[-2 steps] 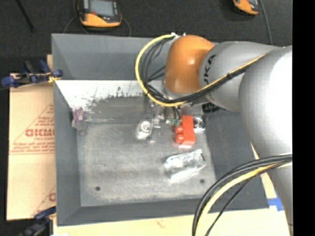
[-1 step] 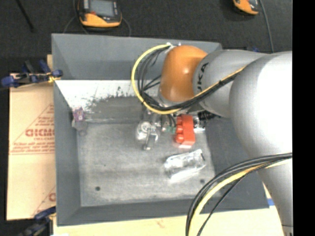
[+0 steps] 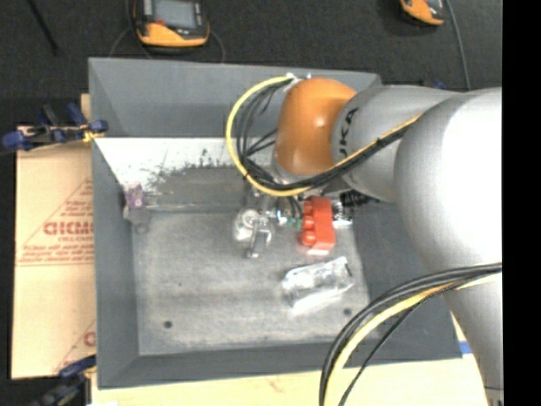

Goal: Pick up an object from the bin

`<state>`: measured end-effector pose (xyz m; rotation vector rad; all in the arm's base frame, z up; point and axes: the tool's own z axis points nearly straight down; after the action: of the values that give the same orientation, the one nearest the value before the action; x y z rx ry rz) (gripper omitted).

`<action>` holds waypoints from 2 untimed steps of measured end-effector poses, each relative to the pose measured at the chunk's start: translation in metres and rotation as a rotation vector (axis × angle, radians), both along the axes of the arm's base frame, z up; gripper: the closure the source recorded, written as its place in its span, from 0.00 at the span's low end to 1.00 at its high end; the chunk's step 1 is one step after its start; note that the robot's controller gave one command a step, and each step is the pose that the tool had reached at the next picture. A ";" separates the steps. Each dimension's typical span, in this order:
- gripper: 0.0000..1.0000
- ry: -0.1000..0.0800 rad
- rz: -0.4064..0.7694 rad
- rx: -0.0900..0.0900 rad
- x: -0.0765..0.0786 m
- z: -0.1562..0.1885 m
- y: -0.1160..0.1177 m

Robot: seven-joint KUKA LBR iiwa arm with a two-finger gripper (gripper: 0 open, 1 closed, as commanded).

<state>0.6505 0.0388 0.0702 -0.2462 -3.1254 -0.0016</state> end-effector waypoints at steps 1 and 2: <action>1.00 -0.009 -0.001 0.000 0.002 0.001 -0.001; 1.00 -0.016 -0.002 0.000 0.004 0.058 -0.001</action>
Offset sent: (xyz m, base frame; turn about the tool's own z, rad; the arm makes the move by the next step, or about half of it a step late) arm 0.0000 0.0000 0.0000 0.0000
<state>0.6545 0.0375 0.1282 -0.2508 -3.1410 -0.0040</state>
